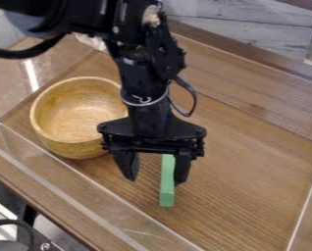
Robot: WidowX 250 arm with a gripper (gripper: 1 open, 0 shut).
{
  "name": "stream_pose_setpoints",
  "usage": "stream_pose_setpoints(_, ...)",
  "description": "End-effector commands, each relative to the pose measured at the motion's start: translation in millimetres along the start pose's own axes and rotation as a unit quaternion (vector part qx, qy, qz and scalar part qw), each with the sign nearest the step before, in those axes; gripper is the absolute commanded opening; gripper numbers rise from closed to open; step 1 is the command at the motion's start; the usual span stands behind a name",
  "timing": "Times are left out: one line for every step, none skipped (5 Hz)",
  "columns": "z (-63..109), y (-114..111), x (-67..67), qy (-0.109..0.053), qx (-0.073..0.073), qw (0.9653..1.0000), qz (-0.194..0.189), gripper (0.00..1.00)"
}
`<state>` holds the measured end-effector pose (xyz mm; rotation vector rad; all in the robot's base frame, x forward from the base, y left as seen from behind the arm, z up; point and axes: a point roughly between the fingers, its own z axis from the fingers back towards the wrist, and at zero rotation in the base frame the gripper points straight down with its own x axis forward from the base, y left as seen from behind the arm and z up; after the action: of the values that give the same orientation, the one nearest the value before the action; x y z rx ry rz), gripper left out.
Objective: Put the green block in the brown bowl
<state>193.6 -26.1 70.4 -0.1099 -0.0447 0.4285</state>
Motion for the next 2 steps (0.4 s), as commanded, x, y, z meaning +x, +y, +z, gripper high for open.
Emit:
stream_pose_setpoints(7.6, -4.9, 19.2, -0.025, -0.012, 0.9992, 0.028, 1.00)
stream_pose_setpoints(8.8, 0.7, 15.1, -0.023, -0.014, 0.9995, 0.014, 1.00)
